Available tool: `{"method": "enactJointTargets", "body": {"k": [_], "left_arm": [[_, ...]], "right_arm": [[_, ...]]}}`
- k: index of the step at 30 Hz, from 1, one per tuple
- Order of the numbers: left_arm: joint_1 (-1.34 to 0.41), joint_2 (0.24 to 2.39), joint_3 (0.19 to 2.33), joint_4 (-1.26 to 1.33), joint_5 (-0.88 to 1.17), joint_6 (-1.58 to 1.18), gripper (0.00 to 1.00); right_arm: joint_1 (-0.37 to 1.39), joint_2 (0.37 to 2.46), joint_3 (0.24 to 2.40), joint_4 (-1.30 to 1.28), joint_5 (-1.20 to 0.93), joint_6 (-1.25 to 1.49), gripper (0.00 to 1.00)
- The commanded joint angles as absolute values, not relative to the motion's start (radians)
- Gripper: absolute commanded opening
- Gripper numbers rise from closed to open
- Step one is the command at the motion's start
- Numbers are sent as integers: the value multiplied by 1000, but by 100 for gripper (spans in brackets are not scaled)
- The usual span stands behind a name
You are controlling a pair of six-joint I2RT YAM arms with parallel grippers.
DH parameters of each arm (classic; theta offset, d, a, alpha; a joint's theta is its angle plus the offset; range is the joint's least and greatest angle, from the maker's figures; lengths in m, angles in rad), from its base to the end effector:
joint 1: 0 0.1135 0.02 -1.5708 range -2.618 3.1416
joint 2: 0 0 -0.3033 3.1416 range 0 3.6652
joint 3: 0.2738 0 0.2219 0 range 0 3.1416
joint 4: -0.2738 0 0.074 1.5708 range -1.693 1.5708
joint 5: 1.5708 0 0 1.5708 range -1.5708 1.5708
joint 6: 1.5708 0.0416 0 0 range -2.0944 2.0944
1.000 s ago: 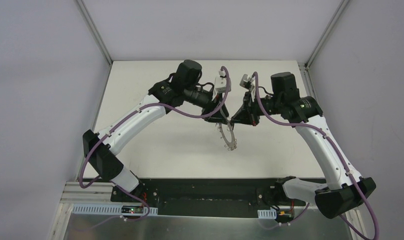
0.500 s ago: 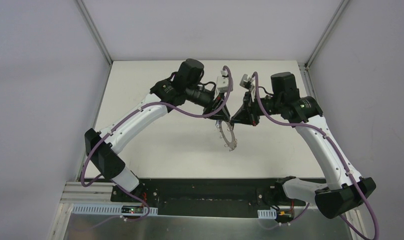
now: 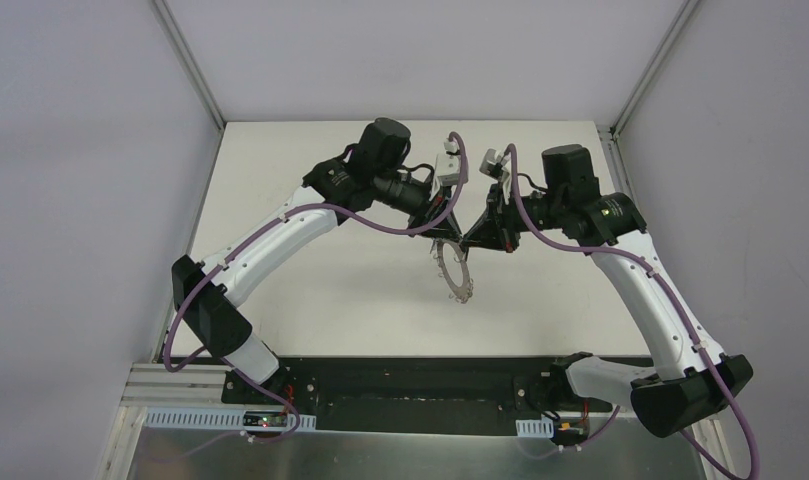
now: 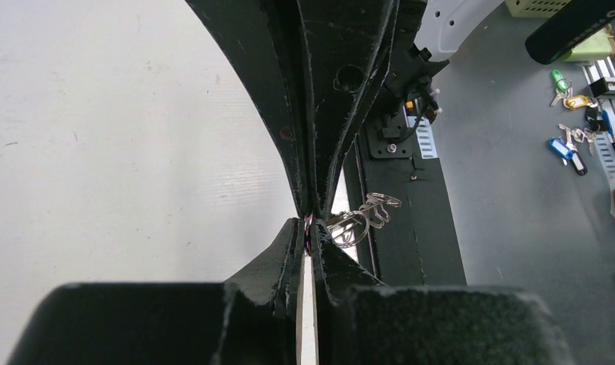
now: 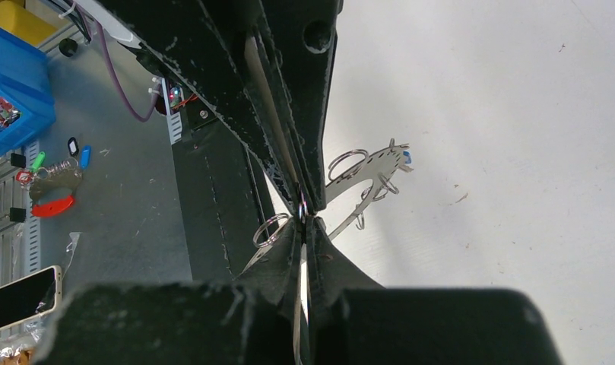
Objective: Put the keys on the keyring
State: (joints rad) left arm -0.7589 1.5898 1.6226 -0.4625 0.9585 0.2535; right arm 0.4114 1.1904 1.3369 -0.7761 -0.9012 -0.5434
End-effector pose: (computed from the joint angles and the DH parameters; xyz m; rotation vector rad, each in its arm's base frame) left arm 0.2134 -0.2493 0.4429 1.4900 1.3679 -1.2733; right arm 0.1617 0.1061 0.4269 -1.3556 1.5496 0.8980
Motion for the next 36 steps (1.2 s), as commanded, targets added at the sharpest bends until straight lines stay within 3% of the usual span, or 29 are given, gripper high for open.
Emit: {"method": "enactJointTargets", "body": {"k": [1,8,14,18,23,29,36], "left_arm": [[-768,1583,1671,-463,1000,258,4],[-766,1569,1680,-497,1013,274,8],[-766,1576,1675,-504,1023,266,0],[-767,1572,1677,-506,1025,263,11],[-766,1572,1681,-503,1028,254,13],[-762,1573,1682,-498,1027,249,0],[-752,1569,1687,-489,1032,230,0]], "right_arm": [[415,1162,1349,-756,-905,-556,0],[411,1147,1342,-758,-895,-562,0],[408,1149,1341,-758,-896,-561,0],[409,1147,1337,-758,-891,-563,0],[409,1150,1340,-759,-893,-563,0],[408,1154,1340,-758,-896,-563,0],[407,1146,1329,-756,-883,-567,0]]}}
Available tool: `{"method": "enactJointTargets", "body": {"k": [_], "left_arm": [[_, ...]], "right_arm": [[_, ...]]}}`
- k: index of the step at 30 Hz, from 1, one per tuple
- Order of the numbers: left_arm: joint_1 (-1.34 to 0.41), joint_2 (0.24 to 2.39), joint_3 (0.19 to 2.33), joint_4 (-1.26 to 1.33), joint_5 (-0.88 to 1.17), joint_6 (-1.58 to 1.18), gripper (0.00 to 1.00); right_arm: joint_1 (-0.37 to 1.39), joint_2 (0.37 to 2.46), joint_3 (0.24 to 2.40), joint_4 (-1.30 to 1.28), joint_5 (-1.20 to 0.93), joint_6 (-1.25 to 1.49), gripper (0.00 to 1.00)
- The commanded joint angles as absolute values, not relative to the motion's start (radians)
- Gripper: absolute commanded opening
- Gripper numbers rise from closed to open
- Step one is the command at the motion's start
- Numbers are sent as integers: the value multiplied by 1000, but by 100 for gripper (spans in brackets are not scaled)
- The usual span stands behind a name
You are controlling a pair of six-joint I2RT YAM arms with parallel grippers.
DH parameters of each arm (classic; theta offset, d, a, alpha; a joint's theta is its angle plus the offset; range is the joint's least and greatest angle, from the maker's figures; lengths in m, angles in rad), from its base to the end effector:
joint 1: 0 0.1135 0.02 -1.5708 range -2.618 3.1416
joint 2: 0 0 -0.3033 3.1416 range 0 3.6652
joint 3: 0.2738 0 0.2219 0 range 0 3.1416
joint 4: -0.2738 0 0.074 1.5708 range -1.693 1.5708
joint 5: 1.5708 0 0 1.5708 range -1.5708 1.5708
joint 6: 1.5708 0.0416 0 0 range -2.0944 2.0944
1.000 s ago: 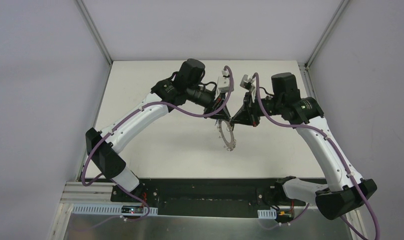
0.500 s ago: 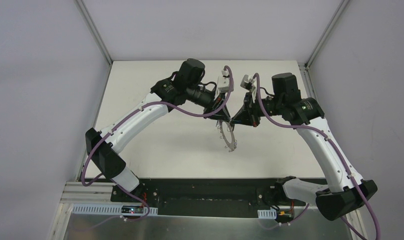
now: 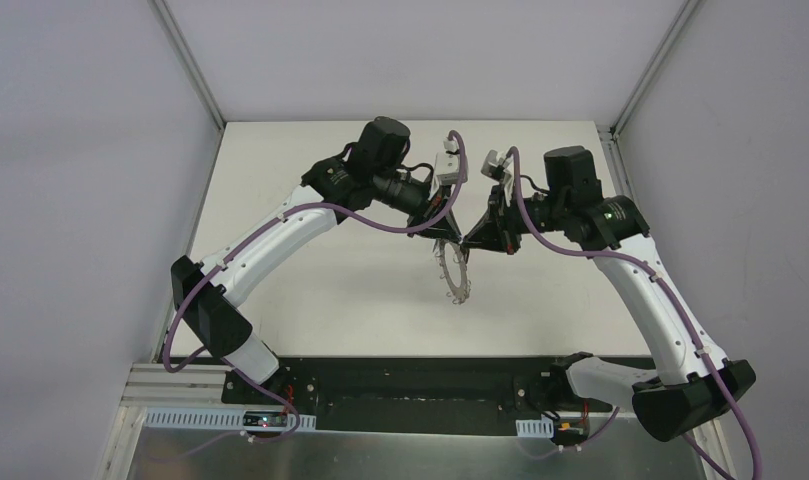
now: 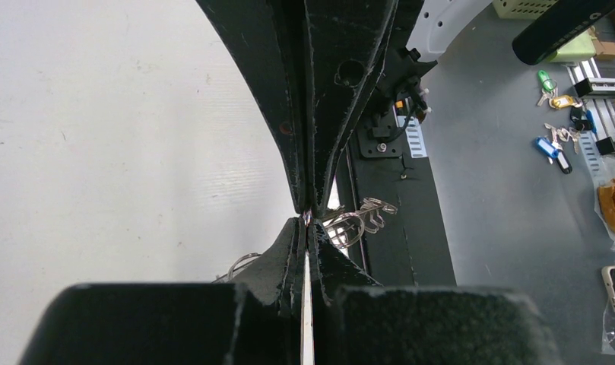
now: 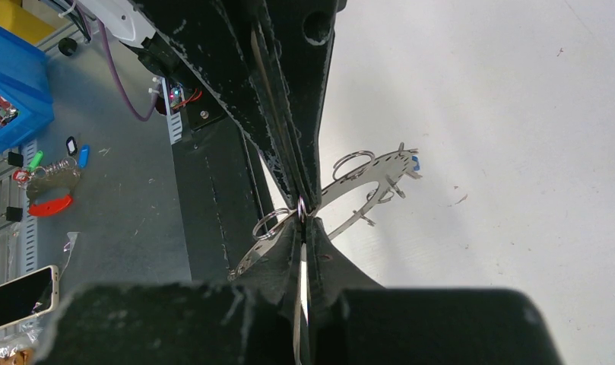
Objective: Put the keys on the keyring
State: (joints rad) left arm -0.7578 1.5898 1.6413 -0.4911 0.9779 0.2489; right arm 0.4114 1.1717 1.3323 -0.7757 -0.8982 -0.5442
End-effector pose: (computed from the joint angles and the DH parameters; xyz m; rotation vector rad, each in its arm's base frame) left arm 0.2116 -0.2478 0.4463 1.4966 1.3713 -1.2976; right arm 0.1566 0.1038 0.4287 -1.3546 1.5370 0.8876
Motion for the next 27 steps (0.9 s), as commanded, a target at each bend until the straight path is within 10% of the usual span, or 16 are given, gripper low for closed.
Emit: {"method": "enactJointTargets", "body": {"k": [1,27], "left_arm": [[-745,1569,1688,-486,1040,223,0],[-658,1512,1490,32,1164,-226,0]], "right_arm": [[407,1143,1324,-755,-880,-570,0],[393,1069,1295,-726,-869,-598,16]]}}
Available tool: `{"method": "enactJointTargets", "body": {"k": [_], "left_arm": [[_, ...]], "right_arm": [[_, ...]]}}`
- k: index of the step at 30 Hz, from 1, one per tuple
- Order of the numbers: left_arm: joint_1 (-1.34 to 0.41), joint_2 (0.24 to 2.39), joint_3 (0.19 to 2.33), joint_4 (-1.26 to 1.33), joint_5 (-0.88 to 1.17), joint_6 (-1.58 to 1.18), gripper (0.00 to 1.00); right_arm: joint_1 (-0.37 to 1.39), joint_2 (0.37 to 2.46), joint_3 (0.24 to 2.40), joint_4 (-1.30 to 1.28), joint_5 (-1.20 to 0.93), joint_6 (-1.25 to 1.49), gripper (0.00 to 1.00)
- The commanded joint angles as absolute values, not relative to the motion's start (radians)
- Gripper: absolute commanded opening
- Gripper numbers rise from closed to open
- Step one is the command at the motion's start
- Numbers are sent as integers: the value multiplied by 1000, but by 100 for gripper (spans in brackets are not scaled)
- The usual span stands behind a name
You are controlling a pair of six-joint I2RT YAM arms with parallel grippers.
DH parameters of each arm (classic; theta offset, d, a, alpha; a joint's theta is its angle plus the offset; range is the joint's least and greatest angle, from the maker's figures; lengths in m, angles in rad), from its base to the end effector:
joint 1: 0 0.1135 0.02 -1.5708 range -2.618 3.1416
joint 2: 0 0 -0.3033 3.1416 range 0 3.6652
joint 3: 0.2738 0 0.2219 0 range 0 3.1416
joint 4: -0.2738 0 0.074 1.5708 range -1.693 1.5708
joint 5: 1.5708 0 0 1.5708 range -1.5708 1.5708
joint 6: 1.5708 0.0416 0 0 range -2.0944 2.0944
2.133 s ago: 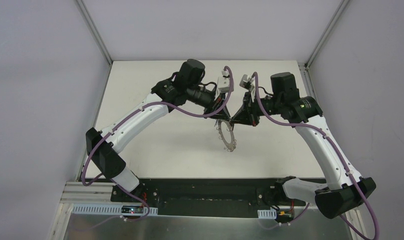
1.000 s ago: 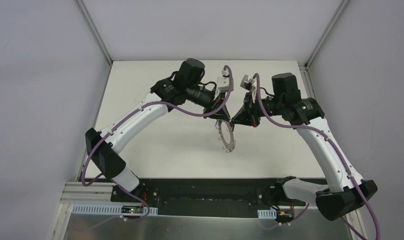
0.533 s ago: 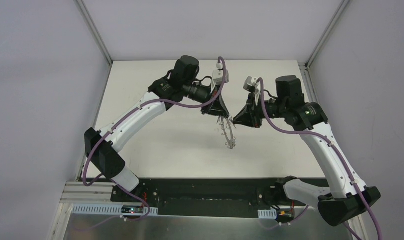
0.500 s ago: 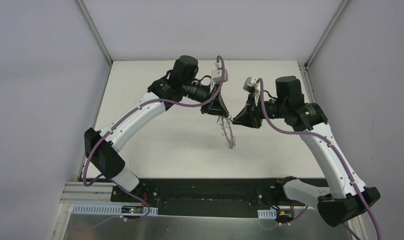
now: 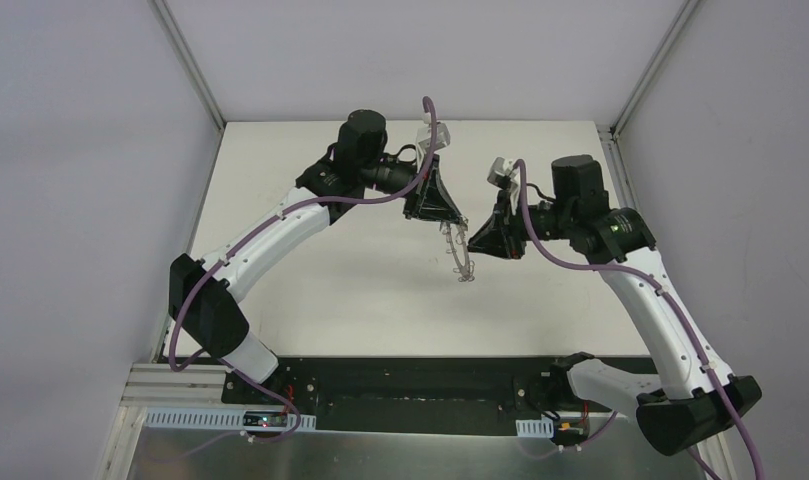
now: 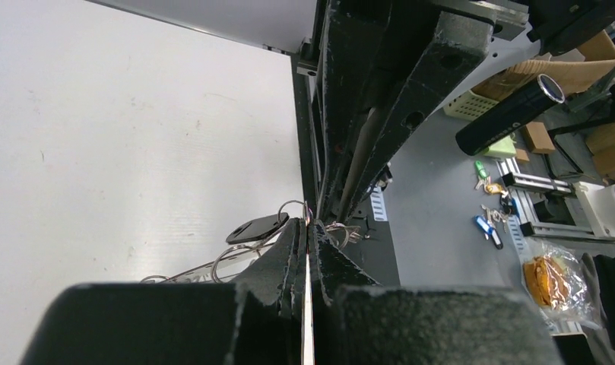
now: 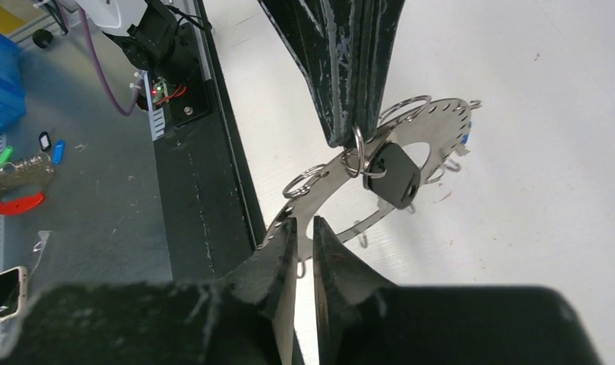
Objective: Put the keys on the keyring
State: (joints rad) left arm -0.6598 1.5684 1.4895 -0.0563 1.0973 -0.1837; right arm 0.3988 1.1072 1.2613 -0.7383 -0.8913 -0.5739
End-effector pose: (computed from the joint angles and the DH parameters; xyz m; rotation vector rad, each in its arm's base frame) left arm 0.2373 -0.2310 0.4472 1.2553 1.4075 -1.5226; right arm 0.1439 0.0958 0.4216 -1.3592 1.4954 0.8394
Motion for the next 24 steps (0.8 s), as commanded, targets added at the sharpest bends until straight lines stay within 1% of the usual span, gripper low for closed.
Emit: {"method": "enactJointTargets", "body": {"k": [1,6,10,13,24], "left_arm": [[-658,1512,1489,31,1176,-230,0],[-658,1504,1466,66,1232,-279,0],[-659,1496,1446,92,1253,-314,0],[-661,1494,1438,102,1261,-332,0],[-670,1484,1418,143,1271,-399,0]], "right_arm": [[393,1066,1308,-731,-859,-611,19],[393,1040,1364,-758,-809,-682,30],[396,1035,1390,-772,-834,-728,36],[404,1040,1394,-775,-856,-756,38],[453,1076,1413,-797,-869,-854,38]]}}
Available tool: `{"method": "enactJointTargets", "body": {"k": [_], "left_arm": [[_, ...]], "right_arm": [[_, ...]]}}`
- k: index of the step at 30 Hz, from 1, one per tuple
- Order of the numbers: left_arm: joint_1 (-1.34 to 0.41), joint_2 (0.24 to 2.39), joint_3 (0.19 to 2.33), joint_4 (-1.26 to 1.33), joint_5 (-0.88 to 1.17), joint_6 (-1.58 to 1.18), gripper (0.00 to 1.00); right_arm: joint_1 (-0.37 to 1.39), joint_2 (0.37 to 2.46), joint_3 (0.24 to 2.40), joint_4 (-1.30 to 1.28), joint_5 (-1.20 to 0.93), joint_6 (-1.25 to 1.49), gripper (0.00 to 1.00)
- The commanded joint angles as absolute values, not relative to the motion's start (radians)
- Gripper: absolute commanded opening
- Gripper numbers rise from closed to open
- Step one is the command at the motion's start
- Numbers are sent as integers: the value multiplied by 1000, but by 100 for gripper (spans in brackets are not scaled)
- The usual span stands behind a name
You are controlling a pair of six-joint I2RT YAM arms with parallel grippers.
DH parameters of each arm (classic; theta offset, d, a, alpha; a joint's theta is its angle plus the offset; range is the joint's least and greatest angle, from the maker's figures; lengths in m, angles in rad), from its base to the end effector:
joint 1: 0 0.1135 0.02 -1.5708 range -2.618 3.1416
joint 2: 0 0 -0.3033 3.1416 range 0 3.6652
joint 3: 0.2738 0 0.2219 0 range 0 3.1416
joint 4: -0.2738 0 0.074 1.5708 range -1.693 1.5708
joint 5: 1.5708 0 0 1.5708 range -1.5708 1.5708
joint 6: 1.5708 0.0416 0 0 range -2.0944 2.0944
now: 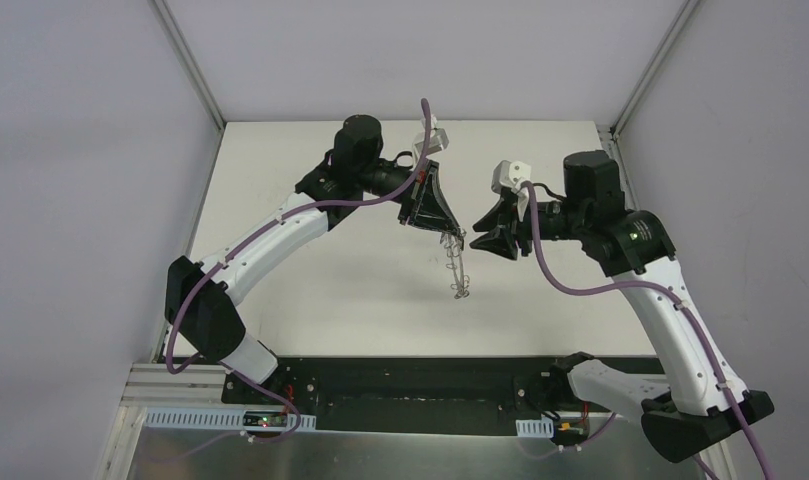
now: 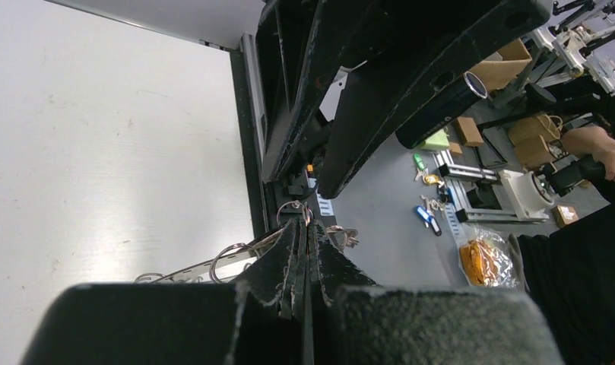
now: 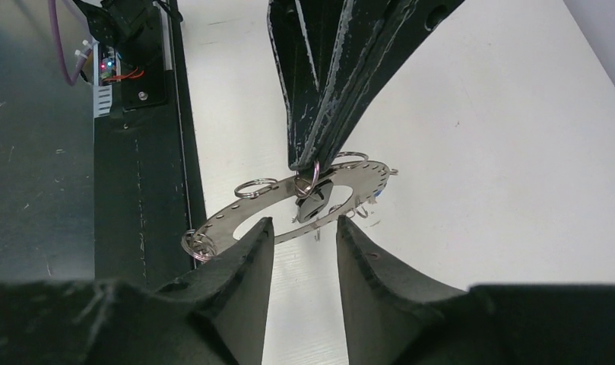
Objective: Put the keys on the keyring
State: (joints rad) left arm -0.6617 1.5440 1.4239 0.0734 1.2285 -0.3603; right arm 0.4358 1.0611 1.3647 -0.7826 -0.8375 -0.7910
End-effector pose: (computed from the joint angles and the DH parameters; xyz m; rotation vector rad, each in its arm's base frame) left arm 0.2276 -0.2269 0.4466 1.2874 1.4011 -1.7079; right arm 0.1214 0.0906 0.4524 -1.4862 1.2350 0.6170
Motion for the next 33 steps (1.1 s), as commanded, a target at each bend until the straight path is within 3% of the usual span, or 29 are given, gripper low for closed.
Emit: {"method": "enactJointTargets", "body": {"k": [1,15,25,33], "left_arm": [[-670,1482,1416,143,1269,-400,0],[-673,1473,1394,146,1260,-399,0],[-673,1474,1405,146,1245,-407,0],[-661,1480,1401,259,1198,-548,0]], "right_arm": [[458,1081,1418,-799,-871,-858,38],[495,1123,1443,-803,-871,-868,34],[509,1127,1419,-807,-877,-868,6],[509,1102,1383,-781,-819,-837,0]]}}
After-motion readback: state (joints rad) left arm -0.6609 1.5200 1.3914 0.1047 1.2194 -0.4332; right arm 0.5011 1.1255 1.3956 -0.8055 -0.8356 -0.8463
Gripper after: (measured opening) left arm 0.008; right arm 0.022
